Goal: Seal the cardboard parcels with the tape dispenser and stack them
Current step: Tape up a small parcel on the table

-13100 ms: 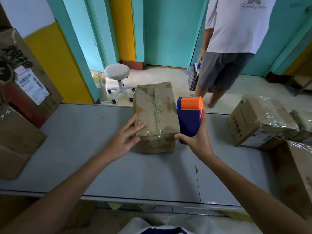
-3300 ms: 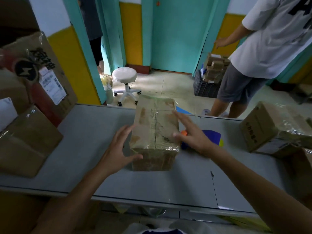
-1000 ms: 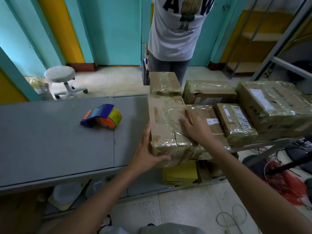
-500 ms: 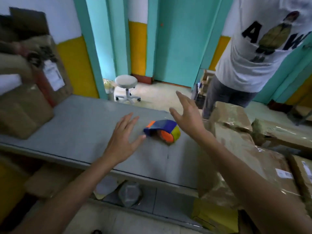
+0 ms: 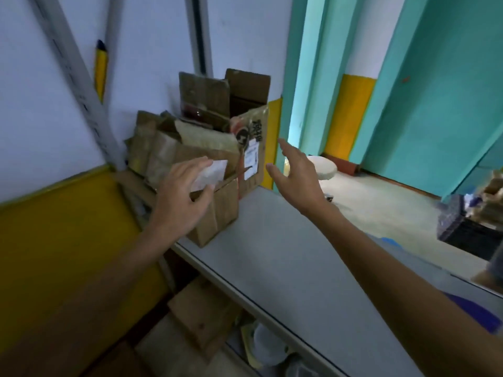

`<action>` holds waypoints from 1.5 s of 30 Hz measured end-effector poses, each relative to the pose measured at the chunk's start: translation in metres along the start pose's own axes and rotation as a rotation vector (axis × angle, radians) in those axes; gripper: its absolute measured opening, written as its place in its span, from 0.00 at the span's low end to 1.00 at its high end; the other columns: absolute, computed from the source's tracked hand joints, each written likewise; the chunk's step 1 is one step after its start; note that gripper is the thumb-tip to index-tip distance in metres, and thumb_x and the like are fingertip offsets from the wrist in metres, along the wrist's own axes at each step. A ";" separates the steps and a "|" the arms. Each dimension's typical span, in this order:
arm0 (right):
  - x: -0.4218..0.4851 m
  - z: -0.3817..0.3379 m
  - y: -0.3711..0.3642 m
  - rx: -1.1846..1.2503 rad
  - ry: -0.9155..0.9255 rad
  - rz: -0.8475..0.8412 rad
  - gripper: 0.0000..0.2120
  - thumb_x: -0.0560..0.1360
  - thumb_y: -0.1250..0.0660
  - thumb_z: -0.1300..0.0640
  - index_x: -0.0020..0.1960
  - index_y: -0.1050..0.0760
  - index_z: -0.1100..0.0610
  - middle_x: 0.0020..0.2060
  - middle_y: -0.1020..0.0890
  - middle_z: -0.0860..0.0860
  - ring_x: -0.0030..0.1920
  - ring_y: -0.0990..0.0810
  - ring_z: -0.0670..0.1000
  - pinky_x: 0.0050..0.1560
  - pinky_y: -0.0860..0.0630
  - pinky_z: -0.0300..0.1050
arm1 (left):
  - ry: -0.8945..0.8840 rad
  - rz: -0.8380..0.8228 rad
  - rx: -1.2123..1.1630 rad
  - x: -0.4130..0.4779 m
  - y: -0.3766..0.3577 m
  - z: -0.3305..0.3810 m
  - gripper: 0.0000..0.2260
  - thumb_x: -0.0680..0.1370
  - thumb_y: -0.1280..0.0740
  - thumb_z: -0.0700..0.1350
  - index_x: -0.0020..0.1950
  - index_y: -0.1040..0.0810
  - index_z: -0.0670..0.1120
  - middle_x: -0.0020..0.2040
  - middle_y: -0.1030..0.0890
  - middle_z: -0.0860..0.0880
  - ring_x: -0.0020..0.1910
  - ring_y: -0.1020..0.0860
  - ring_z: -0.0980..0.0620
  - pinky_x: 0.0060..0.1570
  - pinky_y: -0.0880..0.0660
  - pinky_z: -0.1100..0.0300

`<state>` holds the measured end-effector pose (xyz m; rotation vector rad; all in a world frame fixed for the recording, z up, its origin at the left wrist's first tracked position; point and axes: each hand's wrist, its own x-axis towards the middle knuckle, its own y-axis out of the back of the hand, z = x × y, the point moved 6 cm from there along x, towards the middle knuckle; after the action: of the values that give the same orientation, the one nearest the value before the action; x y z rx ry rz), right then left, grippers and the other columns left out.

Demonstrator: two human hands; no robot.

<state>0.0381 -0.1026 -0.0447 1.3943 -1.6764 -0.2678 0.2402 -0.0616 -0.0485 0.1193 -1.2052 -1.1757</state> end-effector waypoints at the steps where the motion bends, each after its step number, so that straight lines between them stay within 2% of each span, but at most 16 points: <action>1: 0.008 -0.006 -0.014 0.013 0.006 -0.016 0.27 0.78 0.37 0.53 0.74 0.40 0.58 0.70 0.32 0.55 0.69 0.35 0.54 0.63 0.41 0.38 | 0.006 0.009 0.040 0.005 0.007 -0.015 0.18 0.73 0.36 0.44 0.63 0.24 0.41 0.62 0.24 0.44 0.63 0.28 0.45 0.60 0.37 0.59; 5: 0.028 -0.016 -0.063 0.066 -0.026 -0.087 0.27 0.78 0.37 0.52 0.74 0.40 0.56 0.72 0.33 0.54 0.71 0.35 0.53 0.67 0.39 0.43 | 0.149 0.026 0.136 0.013 0.025 -0.082 0.23 0.74 0.31 0.45 0.68 0.30 0.45 0.68 0.30 0.45 0.68 0.35 0.45 0.64 0.41 0.56; 9: 0.052 -0.027 -0.087 0.089 -0.031 -0.142 0.27 0.78 0.37 0.52 0.74 0.40 0.56 0.71 0.32 0.54 0.69 0.33 0.54 0.66 0.36 0.46 | 0.301 -0.056 0.116 0.029 0.021 -0.130 0.42 0.68 0.27 0.57 0.75 0.43 0.46 0.74 0.40 0.43 0.72 0.42 0.45 0.69 0.41 0.49; 13: 0.080 -0.032 -0.121 0.183 -0.076 -0.292 0.32 0.77 0.37 0.45 0.76 0.45 0.51 0.73 0.37 0.53 0.71 0.35 0.55 0.69 0.35 0.52 | 0.378 -0.169 0.011 0.054 0.010 -0.156 0.54 0.59 0.31 0.69 0.76 0.55 0.53 0.77 0.50 0.47 0.75 0.50 0.47 0.71 0.44 0.44; 16: 0.098 -0.029 -0.149 0.230 -0.194 -0.357 0.36 0.73 0.38 0.36 0.76 0.47 0.46 0.75 0.42 0.54 0.74 0.42 0.58 0.69 0.41 0.54 | 0.390 -0.264 -0.093 0.069 0.000 -0.164 0.57 0.58 0.28 0.67 0.76 0.58 0.54 0.77 0.54 0.51 0.75 0.51 0.50 0.73 0.46 0.48; 19: 0.102 -0.031 -0.170 0.272 -0.246 -0.376 0.35 0.73 0.39 0.35 0.75 0.44 0.46 0.75 0.42 0.55 0.74 0.44 0.58 0.70 0.43 0.55 | 0.365 -0.289 -0.155 0.074 -0.008 -0.159 0.54 0.64 0.22 0.53 0.77 0.57 0.51 0.77 0.52 0.50 0.74 0.49 0.51 0.67 0.47 0.61; 22: 0.095 -0.047 -0.170 0.342 -0.140 -0.297 0.30 0.75 0.39 0.39 0.74 0.39 0.47 0.74 0.40 0.54 0.74 0.44 0.56 0.72 0.44 0.55 | 0.295 -0.142 -0.187 0.076 0.007 -0.151 0.51 0.64 0.21 0.47 0.76 0.53 0.54 0.75 0.46 0.49 0.72 0.45 0.52 0.68 0.43 0.57; 27: 0.085 -0.080 -0.116 0.431 0.094 -0.012 0.26 0.73 0.39 0.37 0.69 0.41 0.36 0.75 0.45 0.49 0.75 0.51 0.50 0.74 0.48 0.54 | 0.116 0.004 -0.105 0.087 0.052 -0.101 0.57 0.59 0.19 0.48 0.70 0.61 0.65 0.71 0.45 0.46 0.66 0.46 0.59 0.67 0.41 0.55; 31: 0.082 -0.083 -0.049 0.473 0.216 0.287 0.23 0.75 0.45 0.36 0.67 0.34 0.43 0.73 0.40 0.52 0.74 0.44 0.51 0.72 0.41 0.58 | 0.024 -0.020 -0.088 0.099 0.056 -0.043 0.58 0.56 0.20 0.54 0.69 0.63 0.64 0.73 0.48 0.46 0.67 0.46 0.59 0.67 0.44 0.56; 34: 0.079 -0.057 -0.002 0.583 0.132 0.364 0.20 0.74 0.47 0.41 0.63 0.30 0.46 0.70 0.33 0.53 0.71 0.37 0.50 0.69 0.36 0.58 | -0.094 0.013 -0.225 0.097 0.030 0.000 0.52 0.59 0.21 0.53 0.70 0.56 0.60 0.70 0.48 0.57 0.67 0.47 0.68 0.67 0.48 0.73; 36: 0.069 -0.032 0.026 0.584 0.101 0.374 0.21 0.74 0.47 0.42 0.62 0.28 0.48 0.68 0.30 0.54 0.69 0.33 0.52 0.67 0.33 0.59 | -0.090 0.036 -0.366 0.095 0.009 0.022 0.50 0.61 0.22 0.52 0.69 0.55 0.60 0.72 0.47 0.56 0.69 0.44 0.65 0.68 0.43 0.72; 38: 0.054 -0.004 0.048 0.535 0.071 0.382 0.19 0.74 0.46 0.42 0.61 0.28 0.46 0.67 0.29 0.54 0.69 0.32 0.53 0.66 0.31 0.59 | -0.046 -0.001 -0.494 0.093 -0.015 0.039 0.48 0.62 0.22 0.51 0.69 0.54 0.62 0.73 0.40 0.44 0.68 0.36 0.55 0.66 0.36 0.66; 39: 0.044 0.011 0.056 0.509 0.041 0.388 0.19 0.74 0.46 0.43 0.61 0.29 0.45 0.67 0.29 0.53 0.69 0.32 0.52 0.66 0.31 0.58 | -0.037 -0.041 -0.532 0.092 -0.029 0.046 0.47 0.62 0.23 0.51 0.69 0.53 0.63 0.72 0.38 0.43 0.67 0.34 0.54 0.64 0.34 0.68; 41: 0.017 0.045 0.064 0.454 -0.025 0.399 0.20 0.73 0.45 0.43 0.63 0.30 0.45 0.66 0.28 0.50 0.68 0.31 0.47 0.66 0.30 0.52 | -0.026 -0.160 -0.526 0.083 -0.063 0.055 0.42 0.65 0.25 0.57 0.72 0.46 0.61 0.69 0.35 0.49 0.64 0.34 0.59 0.59 0.35 0.72; 43: -0.017 0.081 0.059 0.365 -0.093 0.387 0.21 0.73 0.45 0.41 0.65 0.32 0.45 0.66 0.28 0.45 0.67 0.32 0.41 0.66 0.32 0.45 | 0.049 -0.293 -0.530 0.059 -0.106 0.055 0.33 0.67 0.29 0.63 0.69 0.36 0.60 0.61 0.30 0.53 0.58 0.30 0.60 0.55 0.34 0.71; 45: -0.057 0.122 0.040 0.261 -0.194 0.317 0.21 0.73 0.45 0.40 0.65 0.34 0.41 0.68 0.31 0.45 0.70 0.35 0.43 0.70 0.35 0.49 | 0.194 -0.425 -0.586 0.022 -0.151 0.050 0.28 0.65 0.34 0.65 0.64 0.33 0.62 0.57 0.28 0.53 0.56 0.28 0.58 0.54 0.32 0.68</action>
<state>-0.0824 -0.0839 -0.1149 1.2923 -2.1238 -0.0021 0.1035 -0.1221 -0.1073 0.0441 -0.6403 -1.8029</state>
